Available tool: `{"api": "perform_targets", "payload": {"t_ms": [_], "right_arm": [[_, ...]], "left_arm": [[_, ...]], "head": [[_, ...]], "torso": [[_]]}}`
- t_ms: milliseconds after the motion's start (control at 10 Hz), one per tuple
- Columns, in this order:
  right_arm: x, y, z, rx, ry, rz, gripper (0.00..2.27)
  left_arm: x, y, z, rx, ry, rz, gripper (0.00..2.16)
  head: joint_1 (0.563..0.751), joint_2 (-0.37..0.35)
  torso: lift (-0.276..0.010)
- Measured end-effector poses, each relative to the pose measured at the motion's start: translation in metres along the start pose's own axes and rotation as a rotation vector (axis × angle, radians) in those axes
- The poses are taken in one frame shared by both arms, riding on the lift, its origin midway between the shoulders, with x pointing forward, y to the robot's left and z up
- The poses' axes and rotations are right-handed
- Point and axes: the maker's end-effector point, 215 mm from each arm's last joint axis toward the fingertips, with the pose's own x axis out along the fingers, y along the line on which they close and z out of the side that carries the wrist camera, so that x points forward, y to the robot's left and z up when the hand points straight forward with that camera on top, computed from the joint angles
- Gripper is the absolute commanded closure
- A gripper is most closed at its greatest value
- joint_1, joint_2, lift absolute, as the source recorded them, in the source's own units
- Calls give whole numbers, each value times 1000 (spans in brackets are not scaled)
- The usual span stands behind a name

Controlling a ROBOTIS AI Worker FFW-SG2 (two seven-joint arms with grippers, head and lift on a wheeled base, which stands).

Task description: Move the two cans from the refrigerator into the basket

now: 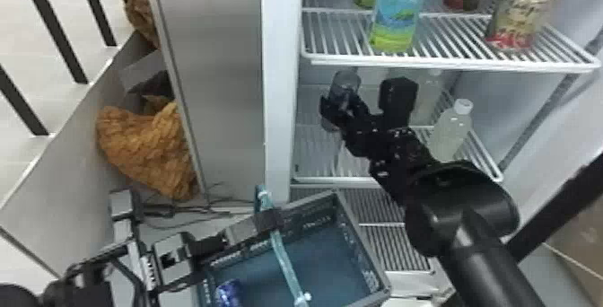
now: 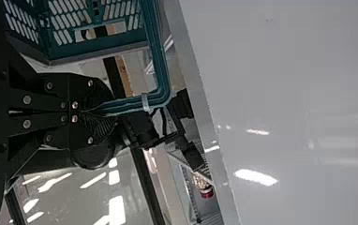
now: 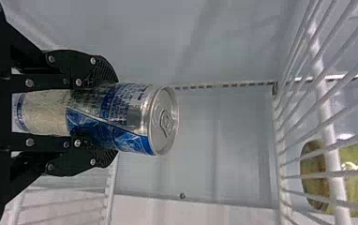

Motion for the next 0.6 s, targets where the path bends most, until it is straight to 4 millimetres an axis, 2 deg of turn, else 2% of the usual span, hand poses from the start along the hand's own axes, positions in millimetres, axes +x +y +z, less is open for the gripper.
{"api": "perform_targets", "payload": {"t_ms": [300, 600], "right_arm": [[-25, 22, -3, 18, 8, 42, 1279], [-62, 41, 1, 37, 13, 84, 1279]], "left_arm": [[-1, 1, -1, -1, 1, 2, 1210], [-2, 3, -3, -4, 3, 8, 1210]], "head": [[695, -51], [695, -45]], "torso": [[-219], [-219]]}}
